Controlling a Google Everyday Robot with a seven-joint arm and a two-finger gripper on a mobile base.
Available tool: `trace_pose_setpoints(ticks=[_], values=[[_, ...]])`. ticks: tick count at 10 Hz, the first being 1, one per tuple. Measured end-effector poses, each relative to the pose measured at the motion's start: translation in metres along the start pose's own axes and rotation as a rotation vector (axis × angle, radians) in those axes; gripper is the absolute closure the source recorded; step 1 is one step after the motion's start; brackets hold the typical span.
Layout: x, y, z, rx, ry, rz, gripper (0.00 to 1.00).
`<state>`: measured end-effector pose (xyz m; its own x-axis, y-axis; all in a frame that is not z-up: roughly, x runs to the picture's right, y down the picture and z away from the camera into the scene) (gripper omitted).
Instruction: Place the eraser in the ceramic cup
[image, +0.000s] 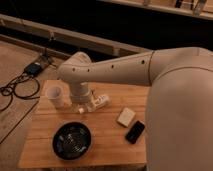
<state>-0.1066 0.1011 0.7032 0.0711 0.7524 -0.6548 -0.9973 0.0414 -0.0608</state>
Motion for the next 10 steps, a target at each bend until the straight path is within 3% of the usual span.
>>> trace_pose_setpoints(ticks=[7,10], values=[[-0.001,-0.002,0.001,-0.002,0.003,0.008,0.35],[-0.023,-0.058,0.016,-0.035,0.009,0.144,0.35]])
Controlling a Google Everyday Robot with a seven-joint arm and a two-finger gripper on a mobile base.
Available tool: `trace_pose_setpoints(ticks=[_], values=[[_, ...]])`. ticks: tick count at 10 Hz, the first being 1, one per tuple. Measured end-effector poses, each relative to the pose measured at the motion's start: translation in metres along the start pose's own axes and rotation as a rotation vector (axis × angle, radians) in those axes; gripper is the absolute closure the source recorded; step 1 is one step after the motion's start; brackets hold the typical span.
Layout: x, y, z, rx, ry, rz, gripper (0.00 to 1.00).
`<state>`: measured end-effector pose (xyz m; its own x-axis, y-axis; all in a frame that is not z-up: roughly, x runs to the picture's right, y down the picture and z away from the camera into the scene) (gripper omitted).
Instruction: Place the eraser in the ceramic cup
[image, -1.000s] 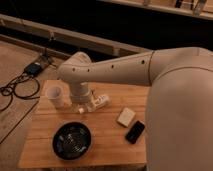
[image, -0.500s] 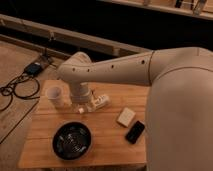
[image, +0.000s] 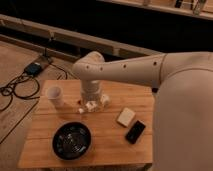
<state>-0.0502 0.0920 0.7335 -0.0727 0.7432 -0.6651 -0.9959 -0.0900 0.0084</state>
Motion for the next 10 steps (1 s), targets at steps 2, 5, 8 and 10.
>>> trace_pose_setpoints(ticks=[2,5,8,10], values=[[-0.011,-0.032,0.009,-0.021,0.004,0.082,0.35],[-0.012,-0.065,0.022,-0.025,0.004,0.154,0.35],[0.006,-0.111,0.041,0.016,0.016,0.240,0.35],[0.013,-0.126,0.051,0.030,0.020,0.288,0.35]])
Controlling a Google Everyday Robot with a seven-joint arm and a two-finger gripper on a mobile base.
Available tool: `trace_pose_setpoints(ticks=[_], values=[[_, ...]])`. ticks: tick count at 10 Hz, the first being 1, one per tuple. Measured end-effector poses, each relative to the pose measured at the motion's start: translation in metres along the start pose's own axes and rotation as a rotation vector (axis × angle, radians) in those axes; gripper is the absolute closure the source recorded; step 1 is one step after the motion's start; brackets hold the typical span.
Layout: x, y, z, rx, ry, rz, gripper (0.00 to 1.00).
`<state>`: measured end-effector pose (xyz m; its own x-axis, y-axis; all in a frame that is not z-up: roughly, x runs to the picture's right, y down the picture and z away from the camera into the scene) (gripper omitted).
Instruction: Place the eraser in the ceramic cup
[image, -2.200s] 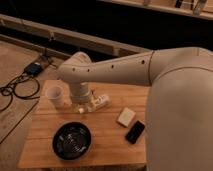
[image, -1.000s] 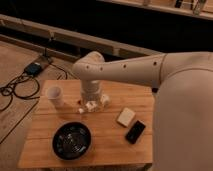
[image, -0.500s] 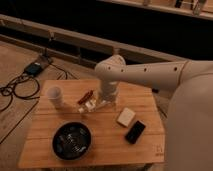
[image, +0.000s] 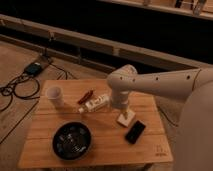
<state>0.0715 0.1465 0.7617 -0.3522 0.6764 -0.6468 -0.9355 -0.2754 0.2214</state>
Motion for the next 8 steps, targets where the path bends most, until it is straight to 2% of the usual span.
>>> trace_pose_setpoints(ticks=[4,8], values=[[0.001,-0.025,0.029,-0.008,0.019,0.107,0.35],[-0.005,-0.063,0.049,-0.014,0.052,0.236,0.35]])
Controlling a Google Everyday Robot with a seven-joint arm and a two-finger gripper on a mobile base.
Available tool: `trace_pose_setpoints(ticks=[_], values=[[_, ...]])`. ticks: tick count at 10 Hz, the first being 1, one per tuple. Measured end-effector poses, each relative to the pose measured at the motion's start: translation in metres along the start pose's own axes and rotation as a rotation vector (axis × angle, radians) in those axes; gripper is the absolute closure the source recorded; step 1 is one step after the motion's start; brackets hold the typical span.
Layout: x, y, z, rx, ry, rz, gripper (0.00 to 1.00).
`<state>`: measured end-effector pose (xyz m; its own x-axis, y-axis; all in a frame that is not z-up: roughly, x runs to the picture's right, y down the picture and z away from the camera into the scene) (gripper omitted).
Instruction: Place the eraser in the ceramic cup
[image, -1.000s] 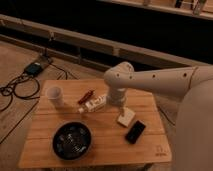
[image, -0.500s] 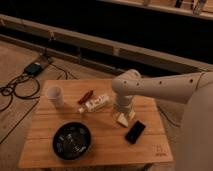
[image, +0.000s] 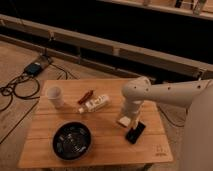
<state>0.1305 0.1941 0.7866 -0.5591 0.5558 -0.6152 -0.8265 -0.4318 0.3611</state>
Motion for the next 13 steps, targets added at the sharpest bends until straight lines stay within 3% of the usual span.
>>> trace_pose_setpoints(ticks=[5,11,13], values=[[-0.008,-0.035,0.014,0.021,0.025,0.087,0.35],[-0.009,-0.058,0.044,0.012,0.063,0.075,0.35],[-0.011,-0.061,0.051,0.010,0.069,0.072,0.43]])
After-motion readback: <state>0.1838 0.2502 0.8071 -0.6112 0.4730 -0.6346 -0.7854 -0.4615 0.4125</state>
